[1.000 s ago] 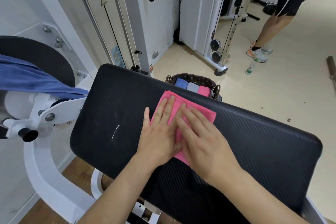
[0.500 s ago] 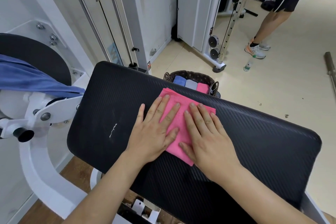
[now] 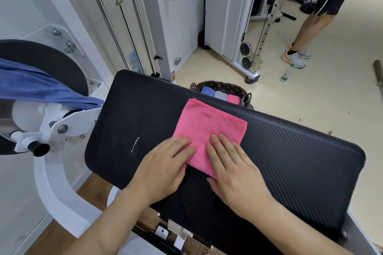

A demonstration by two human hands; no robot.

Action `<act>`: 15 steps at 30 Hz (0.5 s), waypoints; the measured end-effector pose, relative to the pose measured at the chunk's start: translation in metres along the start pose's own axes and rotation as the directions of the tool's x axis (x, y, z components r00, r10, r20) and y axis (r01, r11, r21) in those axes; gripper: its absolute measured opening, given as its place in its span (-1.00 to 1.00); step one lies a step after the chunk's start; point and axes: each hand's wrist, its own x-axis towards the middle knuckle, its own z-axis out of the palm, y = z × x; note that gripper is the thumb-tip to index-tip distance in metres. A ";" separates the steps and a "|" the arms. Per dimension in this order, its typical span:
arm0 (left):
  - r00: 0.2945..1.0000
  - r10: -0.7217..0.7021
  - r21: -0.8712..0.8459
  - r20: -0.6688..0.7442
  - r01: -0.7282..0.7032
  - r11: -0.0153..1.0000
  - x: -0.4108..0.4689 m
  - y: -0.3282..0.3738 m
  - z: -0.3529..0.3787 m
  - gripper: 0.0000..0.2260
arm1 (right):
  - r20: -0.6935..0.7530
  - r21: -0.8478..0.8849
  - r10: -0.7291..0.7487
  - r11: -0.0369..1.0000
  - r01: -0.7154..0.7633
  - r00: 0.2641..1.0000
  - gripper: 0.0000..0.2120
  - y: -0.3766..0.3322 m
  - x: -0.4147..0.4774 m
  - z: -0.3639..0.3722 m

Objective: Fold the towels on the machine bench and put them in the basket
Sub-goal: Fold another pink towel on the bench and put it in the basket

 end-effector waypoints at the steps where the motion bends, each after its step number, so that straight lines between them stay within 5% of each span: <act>1: 0.999 0.014 0.036 0.030 -0.015 0.999 -0.003 -0.003 0.005 -0.63 | -0.006 0.006 0.001 1.000 -0.001 1.000 -0.31 0.000 0.000 0.000; 15: 0.997 -0.033 0.103 -0.069 0.040 0.994 0.004 0.011 0.009 -0.72 | -0.053 0.043 -0.040 0.998 0.043 0.998 -0.49 0.005 0.004 -0.013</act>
